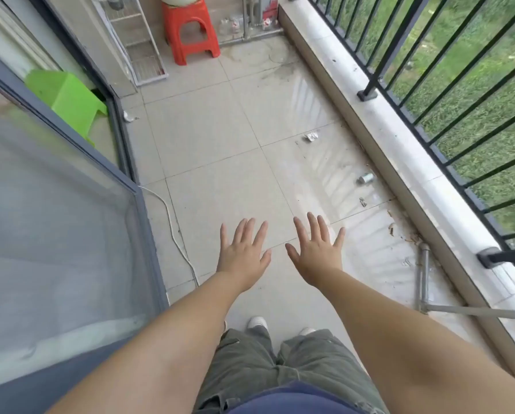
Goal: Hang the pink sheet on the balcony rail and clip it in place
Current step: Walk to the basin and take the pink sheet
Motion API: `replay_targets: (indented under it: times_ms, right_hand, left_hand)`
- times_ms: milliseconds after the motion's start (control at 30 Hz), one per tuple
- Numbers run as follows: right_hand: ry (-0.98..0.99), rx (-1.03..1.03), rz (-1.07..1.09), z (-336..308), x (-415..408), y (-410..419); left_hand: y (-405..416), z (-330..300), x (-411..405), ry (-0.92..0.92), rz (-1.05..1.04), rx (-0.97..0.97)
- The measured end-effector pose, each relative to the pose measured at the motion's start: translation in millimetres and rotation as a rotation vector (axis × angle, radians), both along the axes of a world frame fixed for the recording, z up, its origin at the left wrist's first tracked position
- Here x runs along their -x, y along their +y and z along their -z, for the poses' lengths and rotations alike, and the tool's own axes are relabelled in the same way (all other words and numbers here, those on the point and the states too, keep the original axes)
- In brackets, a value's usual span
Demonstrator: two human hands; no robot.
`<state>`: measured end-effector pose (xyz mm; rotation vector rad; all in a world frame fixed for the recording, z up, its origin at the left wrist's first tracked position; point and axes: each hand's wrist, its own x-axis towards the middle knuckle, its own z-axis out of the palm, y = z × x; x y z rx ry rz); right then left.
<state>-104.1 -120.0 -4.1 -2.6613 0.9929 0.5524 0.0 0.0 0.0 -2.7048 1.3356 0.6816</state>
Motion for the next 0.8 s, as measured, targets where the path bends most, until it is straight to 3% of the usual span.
replay_targets:
  times_ms: [400, 800]
  right_hand:
    - [-0.031, 0.082, 0.029, -11.7, -88.9, -92.9]
    - [-0.058, 0.076, -0.108, -26.2, -276.2, -273.6]
  left_hand:
    - [-89.0, -14.1, -102.2, -0.05, -0.024, 0.049]
    - [-260.2, -28.8, -268.4, -0.068, -0.213, 0.103]
